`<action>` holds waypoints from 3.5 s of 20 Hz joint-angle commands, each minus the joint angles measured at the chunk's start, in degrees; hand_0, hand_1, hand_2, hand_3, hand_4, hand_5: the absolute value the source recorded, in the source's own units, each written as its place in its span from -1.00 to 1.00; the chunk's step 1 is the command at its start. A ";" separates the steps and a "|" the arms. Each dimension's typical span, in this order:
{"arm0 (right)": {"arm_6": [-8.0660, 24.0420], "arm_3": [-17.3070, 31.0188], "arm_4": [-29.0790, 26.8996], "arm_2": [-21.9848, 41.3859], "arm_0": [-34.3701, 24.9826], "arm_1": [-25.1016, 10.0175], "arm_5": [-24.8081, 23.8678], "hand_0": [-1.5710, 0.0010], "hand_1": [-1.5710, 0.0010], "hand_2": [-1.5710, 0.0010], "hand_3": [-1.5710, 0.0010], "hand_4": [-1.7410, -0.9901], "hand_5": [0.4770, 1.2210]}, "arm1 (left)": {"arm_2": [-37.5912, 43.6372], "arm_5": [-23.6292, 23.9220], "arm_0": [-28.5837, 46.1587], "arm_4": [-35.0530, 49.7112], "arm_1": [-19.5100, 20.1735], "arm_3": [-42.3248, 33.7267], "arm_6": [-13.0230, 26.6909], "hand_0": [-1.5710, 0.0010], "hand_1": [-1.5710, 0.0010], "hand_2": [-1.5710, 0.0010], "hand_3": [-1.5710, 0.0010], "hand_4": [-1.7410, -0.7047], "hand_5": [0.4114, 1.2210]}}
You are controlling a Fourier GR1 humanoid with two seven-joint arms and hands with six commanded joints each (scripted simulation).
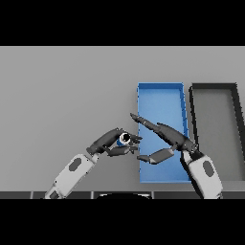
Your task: Pick up the blue pipe and place it into the blue bin.
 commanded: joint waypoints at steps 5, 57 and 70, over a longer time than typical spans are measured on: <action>3.07 3.69 1.34 4.30 -5.71 3.85 1.49 1.00 1.00 1.00 1.00 0.36 -0.85 | -0.13 -1.52 0.37 0.82 -0.42 0.56 -1.71 -1.00 -1.00 -1.00 -0.94 -1.00 1.00; 9.97 9.90 -25.56 5.97 -24.96 4.97 -8.01 -1.00 -1.00 -1.00 -1.00 -0.78 1.00 | 3.56 -8.70 2.20 -10.91 -0.81 0.70 6.34 1.00 1.00 1.00 1.00 0.59 -0.76; 7.15 31.67 -28.88 -9.35 -47.82 -7.08 -20.91 -1.00 -1.00 -1.00 -1.00 -0.99 0.77 | 3.65 -9.34 3.40 -10.00 0.17 -1.39 6.32 1.00 1.00 1.00 1.00 0.60 -0.80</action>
